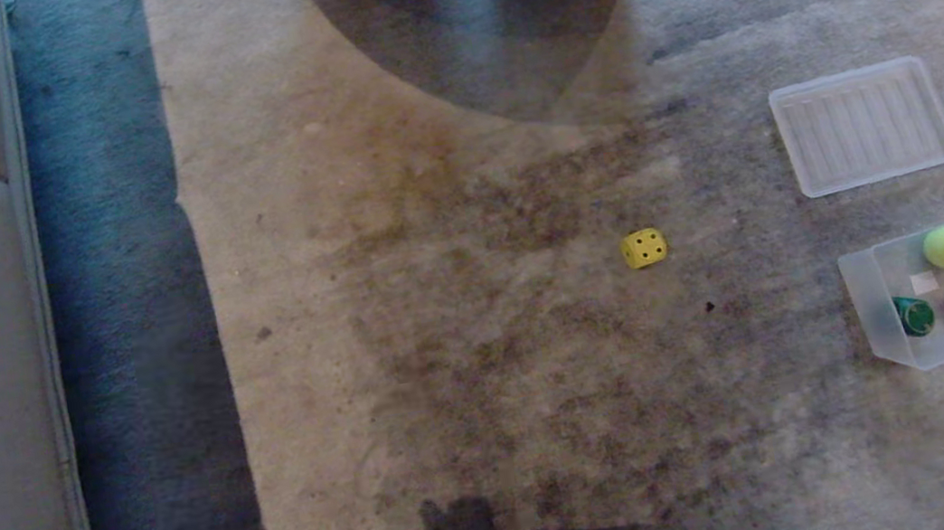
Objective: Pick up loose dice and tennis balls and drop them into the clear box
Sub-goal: Pick up toys out of the box
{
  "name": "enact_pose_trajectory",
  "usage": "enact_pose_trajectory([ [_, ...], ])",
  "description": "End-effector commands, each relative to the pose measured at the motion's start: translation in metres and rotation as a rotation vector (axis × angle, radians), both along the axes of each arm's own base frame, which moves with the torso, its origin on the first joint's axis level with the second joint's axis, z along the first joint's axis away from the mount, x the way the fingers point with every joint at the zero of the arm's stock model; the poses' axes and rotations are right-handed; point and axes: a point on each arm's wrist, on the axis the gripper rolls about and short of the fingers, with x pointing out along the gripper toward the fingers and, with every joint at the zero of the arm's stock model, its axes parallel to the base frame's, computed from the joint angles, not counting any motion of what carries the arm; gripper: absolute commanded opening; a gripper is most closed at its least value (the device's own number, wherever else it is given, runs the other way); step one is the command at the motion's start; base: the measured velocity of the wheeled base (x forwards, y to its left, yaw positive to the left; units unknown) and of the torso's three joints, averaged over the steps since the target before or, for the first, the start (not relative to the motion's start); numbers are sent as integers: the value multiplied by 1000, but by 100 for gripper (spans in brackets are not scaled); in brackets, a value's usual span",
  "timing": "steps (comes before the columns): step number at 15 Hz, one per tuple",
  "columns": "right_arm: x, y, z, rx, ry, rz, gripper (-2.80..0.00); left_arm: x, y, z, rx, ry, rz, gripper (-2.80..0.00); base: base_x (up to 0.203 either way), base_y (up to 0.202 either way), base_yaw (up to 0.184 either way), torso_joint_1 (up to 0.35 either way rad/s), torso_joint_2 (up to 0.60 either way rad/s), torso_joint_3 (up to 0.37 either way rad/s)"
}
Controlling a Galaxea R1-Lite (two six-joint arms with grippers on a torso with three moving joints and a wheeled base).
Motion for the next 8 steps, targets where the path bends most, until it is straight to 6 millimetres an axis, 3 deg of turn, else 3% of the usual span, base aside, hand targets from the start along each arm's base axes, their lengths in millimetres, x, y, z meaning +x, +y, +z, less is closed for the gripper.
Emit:
enact_pose_trajectory([
  [1,0,0,0,-1,4,1,-280,0,0,0,0,1,0,-280,2,-8,97,0,2,7],
  [8,0,0,0,-1,2,1,-280,0,0,0,0,0,0,-280,1,0,10,1,-1,0],
])
